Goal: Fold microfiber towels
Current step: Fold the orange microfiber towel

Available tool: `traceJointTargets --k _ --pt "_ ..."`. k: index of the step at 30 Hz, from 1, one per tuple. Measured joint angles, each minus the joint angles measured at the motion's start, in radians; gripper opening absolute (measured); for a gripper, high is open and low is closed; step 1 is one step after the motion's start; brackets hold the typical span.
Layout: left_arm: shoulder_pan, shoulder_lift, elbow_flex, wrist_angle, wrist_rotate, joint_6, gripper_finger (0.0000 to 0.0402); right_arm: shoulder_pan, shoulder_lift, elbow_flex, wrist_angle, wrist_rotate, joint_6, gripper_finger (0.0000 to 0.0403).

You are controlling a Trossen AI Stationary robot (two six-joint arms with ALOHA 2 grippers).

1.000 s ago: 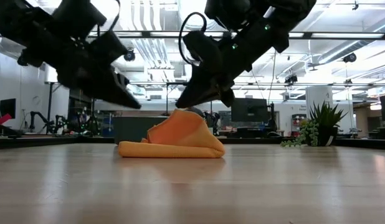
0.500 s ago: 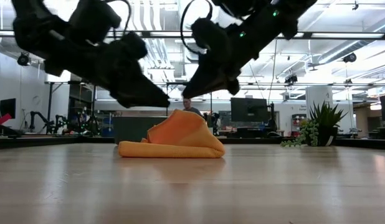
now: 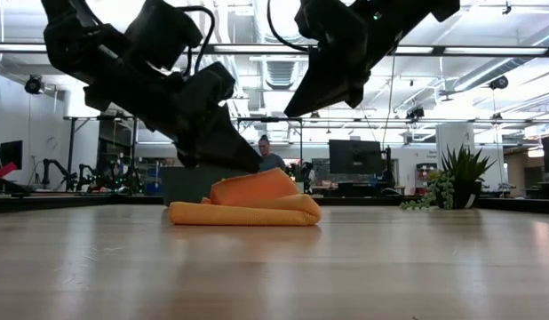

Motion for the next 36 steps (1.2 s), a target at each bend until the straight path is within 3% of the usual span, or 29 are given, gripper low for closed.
traceJointTargets --k 12,20,24,29,36 --pt "0.000 0.136 0.094 0.001 -0.028 0.014 0.0087 -0.001 0.003 -0.001 -0.016 0.000 -0.013 0.0009" --pt "-0.021 0.100 0.105 -0.022 -0.060 0.072 0.0087 -0.001 0.003 -0.001 -0.032 0.000 -0.012 0.0009" --pt "-0.022 0.099 0.136 -0.125 -0.083 0.107 0.0108 -0.001 0.003 -0.001 -0.034 0.000 -0.010 0.0009" --pt "-0.022 0.099 0.166 -0.147 -0.207 0.165 0.0157 0.000 0.004 -0.001 -0.035 0.000 -0.001 0.0009" --pt "-0.012 0.099 0.177 -0.141 -0.213 0.195 0.0182 0.001 0.004 -0.001 -0.035 0.000 -0.001 0.0009"
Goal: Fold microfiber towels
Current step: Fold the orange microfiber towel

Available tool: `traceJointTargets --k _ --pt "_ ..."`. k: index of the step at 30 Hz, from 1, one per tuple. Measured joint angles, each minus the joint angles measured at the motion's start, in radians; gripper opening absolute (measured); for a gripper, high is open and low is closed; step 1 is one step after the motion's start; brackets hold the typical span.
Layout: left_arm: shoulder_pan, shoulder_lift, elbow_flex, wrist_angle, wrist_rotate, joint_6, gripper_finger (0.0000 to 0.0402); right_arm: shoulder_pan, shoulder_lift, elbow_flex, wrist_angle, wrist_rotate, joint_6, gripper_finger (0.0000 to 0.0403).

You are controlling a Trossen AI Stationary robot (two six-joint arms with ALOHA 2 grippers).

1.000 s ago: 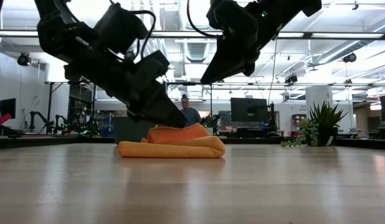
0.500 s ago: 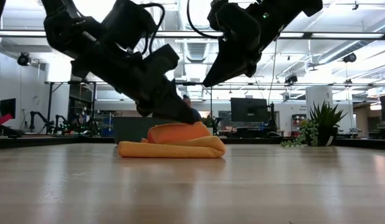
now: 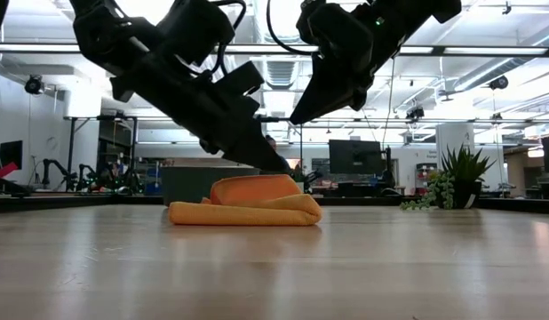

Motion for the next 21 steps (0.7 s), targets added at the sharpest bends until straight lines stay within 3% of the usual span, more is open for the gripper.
traceJointTargets --k 13,21 --pt "0.043 0.103 0.057 0.056 0.046 -0.008 0.0175 0.000 0.001 0.000 -0.010 0.000 -0.008 0.0009" --pt "0.043 0.097 0.068 0.000 0.061 -0.010 0.0075 0.000 0.001 0.000 -0.026 0.000 -0.009 0.0009"
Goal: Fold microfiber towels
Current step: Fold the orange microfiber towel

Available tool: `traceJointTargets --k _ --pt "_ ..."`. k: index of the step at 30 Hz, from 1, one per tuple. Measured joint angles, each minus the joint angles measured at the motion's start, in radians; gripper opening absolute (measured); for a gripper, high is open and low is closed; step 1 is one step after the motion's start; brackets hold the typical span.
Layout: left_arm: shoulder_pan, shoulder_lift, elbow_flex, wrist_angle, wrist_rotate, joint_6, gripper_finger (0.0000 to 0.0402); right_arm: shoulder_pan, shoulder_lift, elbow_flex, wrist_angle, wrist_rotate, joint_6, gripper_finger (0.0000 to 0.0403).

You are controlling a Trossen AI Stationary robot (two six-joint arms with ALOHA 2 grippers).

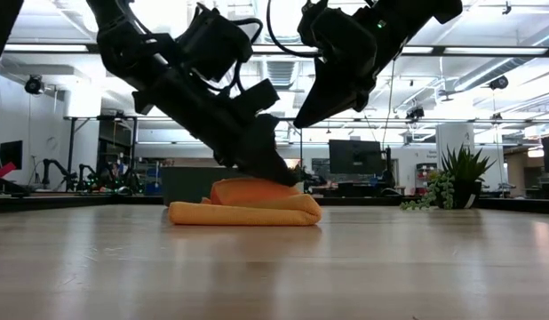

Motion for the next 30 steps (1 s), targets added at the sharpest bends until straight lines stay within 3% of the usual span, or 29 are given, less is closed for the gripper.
traceJointTargets --k 5,11,18,22,30 --pt "0.000 0.003 -0.003 -0.020 0.019 0.000 0.0007 0.000 0.000 0.000 -0.002 0.000 0.000 0.0009" --pt "-0.008 -0.054 -0.004 -0.058 0.023 0.004 0.0003 0.000 0.000 0.000 -0.002 0.000 0.001 0.0009" --pt "-0.034 -0.201 -0.017 -0.257 0.028 0.008 0.0001 0.000 0.000 0.000 -0.004 0.000 0.003 0.0009" --pt "-0.059 -0.268 -0.038 -0.365 0.088 0.000 0.0000 0.000 0.000 0.000 -0.004 -0.001 0.006 0.0009" --pt "-0.129 -0.304 -0.079 -0.371 0.130 0.000 0.0000 0.000 0.000 -0.001 0.006 -0.001 0.010 0.0009"
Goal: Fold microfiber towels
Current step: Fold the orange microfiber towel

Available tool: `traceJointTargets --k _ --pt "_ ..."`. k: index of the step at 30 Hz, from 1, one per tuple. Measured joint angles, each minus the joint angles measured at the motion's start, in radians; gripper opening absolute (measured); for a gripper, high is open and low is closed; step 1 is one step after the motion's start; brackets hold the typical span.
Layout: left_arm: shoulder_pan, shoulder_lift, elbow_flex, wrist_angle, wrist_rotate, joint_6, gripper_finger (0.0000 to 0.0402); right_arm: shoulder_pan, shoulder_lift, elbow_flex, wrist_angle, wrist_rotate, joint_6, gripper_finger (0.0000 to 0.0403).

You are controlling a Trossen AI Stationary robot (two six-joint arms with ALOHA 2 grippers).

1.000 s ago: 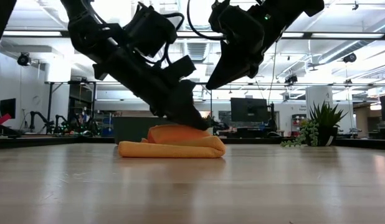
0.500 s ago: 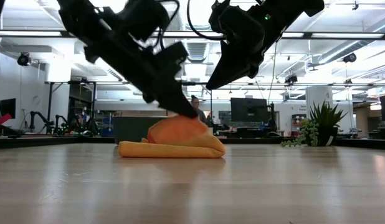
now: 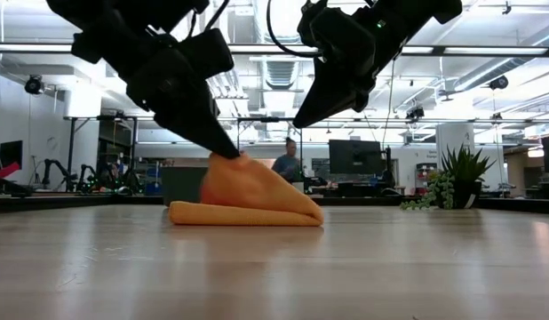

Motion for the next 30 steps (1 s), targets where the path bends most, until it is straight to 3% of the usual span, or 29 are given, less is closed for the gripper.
traceJointTargets --k 13,20,25,30 --pt "-0.010 -0.029 -0.017 -0.159 0.003 -0.122 0.0008 0.000 0.000 -0.005 -0.001 0.000 0.010 0.0009" --pt "-0.010 -0.031 -0.019 -0.244 0.032 -0.133 0.0093 0.000 0.000 -0.007 0.000 0.000 0.010 0.0009" --pt "-0.010 -0.055 -0.020 -0.367 0.130 -0.132 0.0164 0.000 0.000 -0.008 0.000 0.000 0.009 0.0009" --pt "-0.010 -0.077 -0.024 -0.387 0.174 -0.120 0.0198 0.000 0.000 -0.010 0.000 0.000 0.009 0.0009"
